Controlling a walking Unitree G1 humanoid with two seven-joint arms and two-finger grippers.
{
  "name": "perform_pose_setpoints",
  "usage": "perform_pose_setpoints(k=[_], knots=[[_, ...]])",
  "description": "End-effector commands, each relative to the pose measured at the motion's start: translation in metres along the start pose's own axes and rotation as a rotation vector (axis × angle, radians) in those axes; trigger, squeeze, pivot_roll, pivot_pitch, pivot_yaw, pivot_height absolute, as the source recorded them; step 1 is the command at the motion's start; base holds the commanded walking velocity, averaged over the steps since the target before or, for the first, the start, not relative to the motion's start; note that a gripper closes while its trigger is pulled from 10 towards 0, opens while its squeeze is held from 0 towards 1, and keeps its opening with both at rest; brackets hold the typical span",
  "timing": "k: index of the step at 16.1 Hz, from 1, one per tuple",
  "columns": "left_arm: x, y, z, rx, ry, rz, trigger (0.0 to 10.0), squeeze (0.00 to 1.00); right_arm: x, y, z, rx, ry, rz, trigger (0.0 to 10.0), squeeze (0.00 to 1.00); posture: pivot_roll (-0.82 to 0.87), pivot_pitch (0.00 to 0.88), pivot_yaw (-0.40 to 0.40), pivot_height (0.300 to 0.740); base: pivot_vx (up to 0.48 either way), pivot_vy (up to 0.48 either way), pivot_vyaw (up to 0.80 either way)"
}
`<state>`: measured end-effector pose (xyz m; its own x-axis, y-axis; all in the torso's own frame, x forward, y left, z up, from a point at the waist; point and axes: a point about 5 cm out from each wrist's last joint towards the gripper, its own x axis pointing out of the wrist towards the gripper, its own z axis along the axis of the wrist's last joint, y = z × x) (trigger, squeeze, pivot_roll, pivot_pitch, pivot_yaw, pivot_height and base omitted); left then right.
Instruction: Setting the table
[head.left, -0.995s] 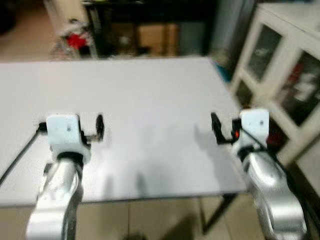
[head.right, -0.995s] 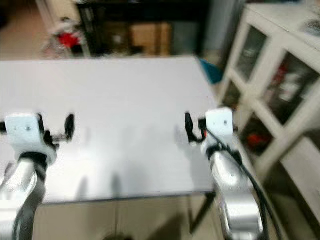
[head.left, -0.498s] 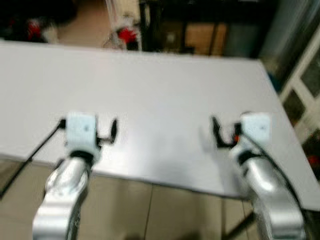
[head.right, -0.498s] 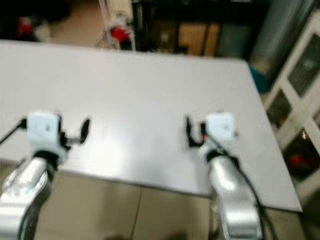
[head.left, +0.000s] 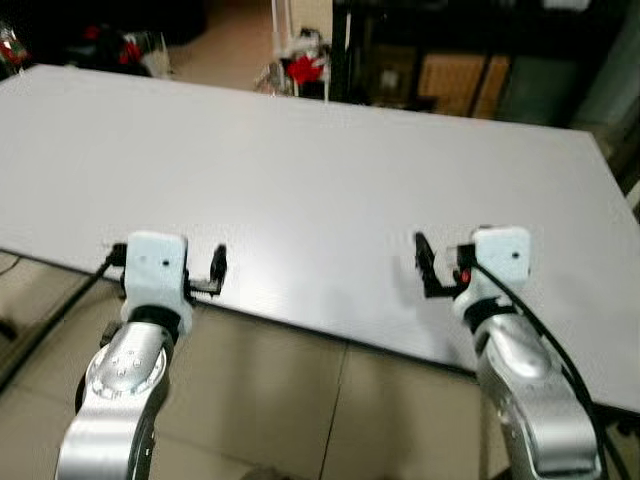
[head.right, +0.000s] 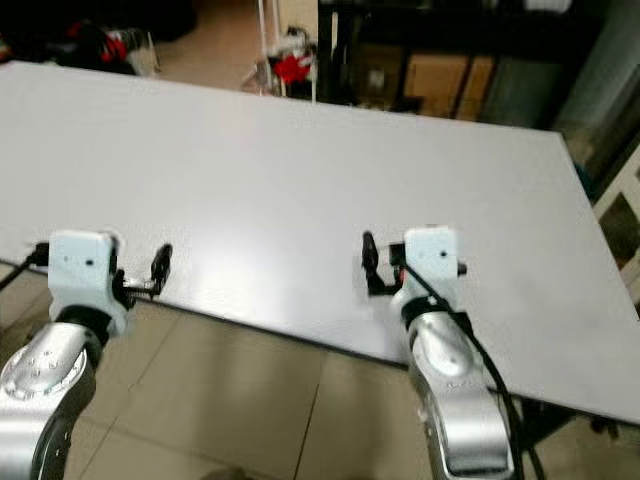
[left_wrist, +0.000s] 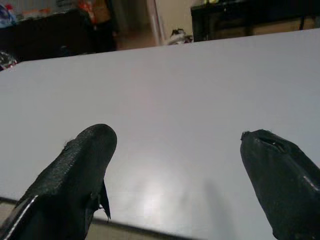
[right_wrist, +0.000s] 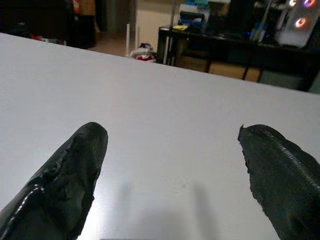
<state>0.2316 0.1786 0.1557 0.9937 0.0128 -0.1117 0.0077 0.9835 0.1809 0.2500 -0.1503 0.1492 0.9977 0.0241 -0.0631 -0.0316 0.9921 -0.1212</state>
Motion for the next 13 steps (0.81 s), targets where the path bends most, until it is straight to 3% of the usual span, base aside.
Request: perform_pose_setpoints(k=[1,5,13], knots=[[-0.0004,-0.0034,0.0021,0.006,-0.009,-0.015,10.0,0.00,-0.0007,-0.0035,0.0003,-0.019,-0.002,-0.018,10.0,1.00,0.03,0.000,0.015,0.740,0.000,0.416,0.00],[-0.0029,-0.0019,0.0015,0.023,-0.007,-0.023,10.0,0.00,-0.0019,0.0005,-0.0013,0.010,0.002,0.005,10.0,1.00,0.04,0.000,0.017,0.740,0.000,0.426,0.00],[-0.0043,0.0009,0.0046,0.013,-0.013,0.000,10.0,0.00,0.0048,0.0006,0.0081,0.022,-0.021,0.025,10.0,1.00,0.04,0.000,-0.007,0.740,0.000,0.429,0.59]])
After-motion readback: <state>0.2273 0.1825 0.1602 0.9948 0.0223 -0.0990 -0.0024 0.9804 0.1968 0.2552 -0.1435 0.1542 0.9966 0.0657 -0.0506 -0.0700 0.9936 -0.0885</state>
